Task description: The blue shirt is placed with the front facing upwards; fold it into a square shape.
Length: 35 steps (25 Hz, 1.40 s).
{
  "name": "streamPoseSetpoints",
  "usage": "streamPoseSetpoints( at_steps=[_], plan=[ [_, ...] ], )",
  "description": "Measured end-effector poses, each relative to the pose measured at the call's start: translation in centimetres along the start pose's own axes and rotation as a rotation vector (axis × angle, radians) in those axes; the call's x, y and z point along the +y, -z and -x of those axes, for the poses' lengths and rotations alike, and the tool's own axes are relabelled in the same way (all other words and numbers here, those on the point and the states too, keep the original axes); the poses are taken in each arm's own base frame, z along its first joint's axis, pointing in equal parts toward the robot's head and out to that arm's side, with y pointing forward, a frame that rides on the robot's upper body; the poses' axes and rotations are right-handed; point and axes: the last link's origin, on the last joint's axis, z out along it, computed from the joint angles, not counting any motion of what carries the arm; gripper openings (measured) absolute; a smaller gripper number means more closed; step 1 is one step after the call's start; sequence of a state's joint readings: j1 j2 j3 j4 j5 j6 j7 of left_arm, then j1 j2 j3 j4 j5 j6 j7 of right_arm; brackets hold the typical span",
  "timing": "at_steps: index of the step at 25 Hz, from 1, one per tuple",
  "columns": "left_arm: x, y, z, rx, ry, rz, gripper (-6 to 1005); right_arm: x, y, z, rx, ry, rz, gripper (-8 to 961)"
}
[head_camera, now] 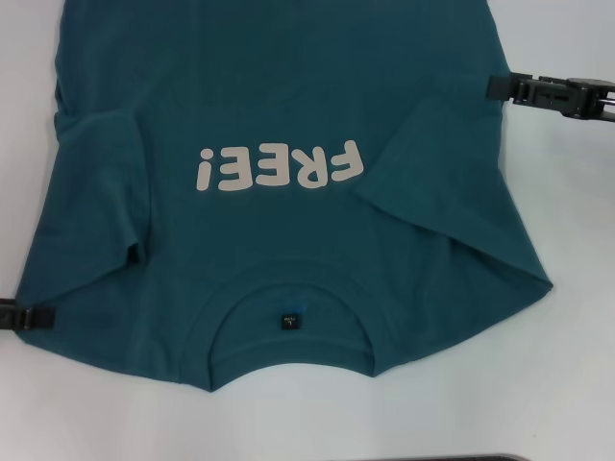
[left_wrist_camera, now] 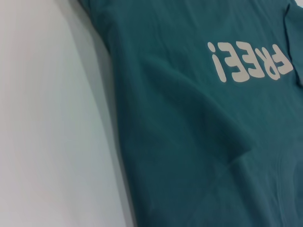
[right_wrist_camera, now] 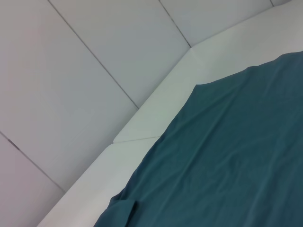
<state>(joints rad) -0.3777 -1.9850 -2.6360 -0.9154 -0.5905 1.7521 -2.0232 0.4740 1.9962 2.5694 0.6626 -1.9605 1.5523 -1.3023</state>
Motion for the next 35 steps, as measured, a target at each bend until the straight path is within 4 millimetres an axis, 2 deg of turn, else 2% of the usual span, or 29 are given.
streamPoseSetpoints(
  at_steps=[17,26,35],
  plan=[
    [0.8,-0.4,-0.4,-0.011,-0.023,0.035,908,0.0,0.1,-0.1,0.001,-0.001,0.001,748],
    [0.1,1.0,-0.1,0.000,-0.009,-0.009,907,0.0,0.1,-0.1,0.001,-0.003,0.001,749],
    [-0.1,0.7,0.2,-0.016,0.003,-0.029,908,0.0,0.1,-0.1,0.000,-0.003,-0.002,749]
  ],
)
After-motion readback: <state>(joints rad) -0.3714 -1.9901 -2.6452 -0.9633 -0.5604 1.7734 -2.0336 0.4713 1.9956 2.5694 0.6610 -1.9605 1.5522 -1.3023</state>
